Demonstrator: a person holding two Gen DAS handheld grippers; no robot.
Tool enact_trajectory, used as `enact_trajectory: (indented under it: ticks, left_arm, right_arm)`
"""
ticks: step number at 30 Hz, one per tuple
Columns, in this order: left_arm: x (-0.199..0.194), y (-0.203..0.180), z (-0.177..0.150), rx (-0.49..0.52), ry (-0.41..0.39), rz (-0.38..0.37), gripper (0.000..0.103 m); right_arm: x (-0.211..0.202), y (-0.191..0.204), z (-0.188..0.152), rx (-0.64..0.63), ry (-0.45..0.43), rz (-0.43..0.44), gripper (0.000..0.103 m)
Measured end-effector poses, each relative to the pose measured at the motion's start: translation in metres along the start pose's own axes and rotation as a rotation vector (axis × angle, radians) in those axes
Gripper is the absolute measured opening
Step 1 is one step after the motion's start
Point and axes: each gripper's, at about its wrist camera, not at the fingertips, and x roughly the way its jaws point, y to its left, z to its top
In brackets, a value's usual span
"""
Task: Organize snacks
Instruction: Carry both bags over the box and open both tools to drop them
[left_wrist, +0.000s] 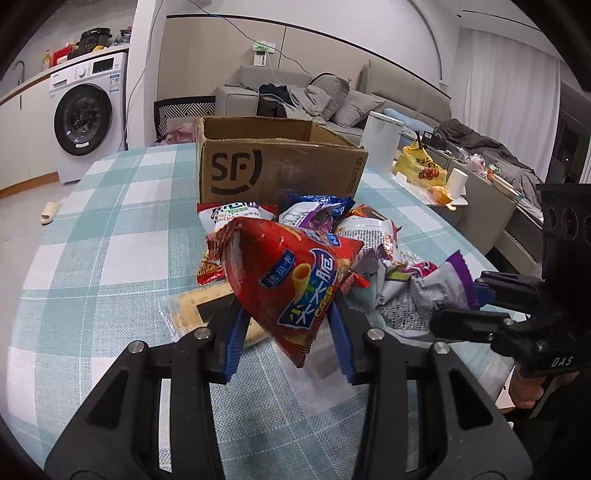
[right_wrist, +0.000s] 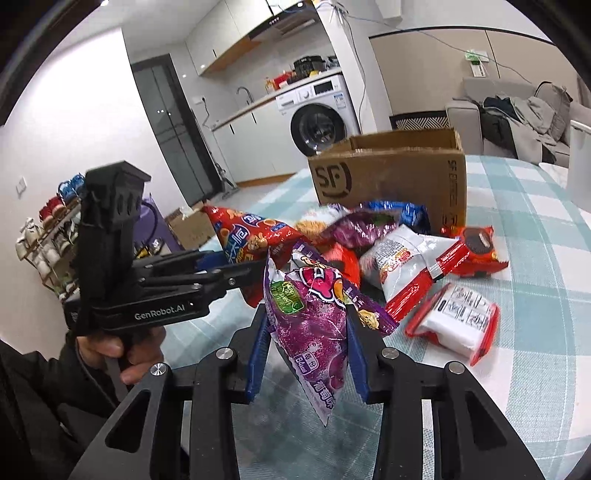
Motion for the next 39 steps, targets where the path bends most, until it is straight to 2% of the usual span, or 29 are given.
enact_trajectory:
  ticks: [8, 15, 26, 39]
  left_arm:
    - [-0.015, 0.0, 0.008, -0.003, -0.034, 0.008, 0.038]
    - [-0.028, 0.0, 0.021, -0.011, -0.074, 0.037, 0.038]
    - [-0.035, -0.002, 0.065, -0.005, -0.138, 0.062, 0.038]
    - [-0.012, 0.003, 0.128, -0.011, -0.164, 0.07, 0.038]
  right_arm:
    - [-0.02, -0.002, 0.013, 0.024, -0.082, -0.011, 0.038]
    - [-0.031, -0.006, 0.027, 0.013, -0.119, -0.043, 0.038]
    - [-0.047, -0.023, 0.066, 0.043, -0.181, -0.102, 0.038]
    - [-0.032, -0.033, 0.108, 0.045, -0.203, -0.128, 0.038]
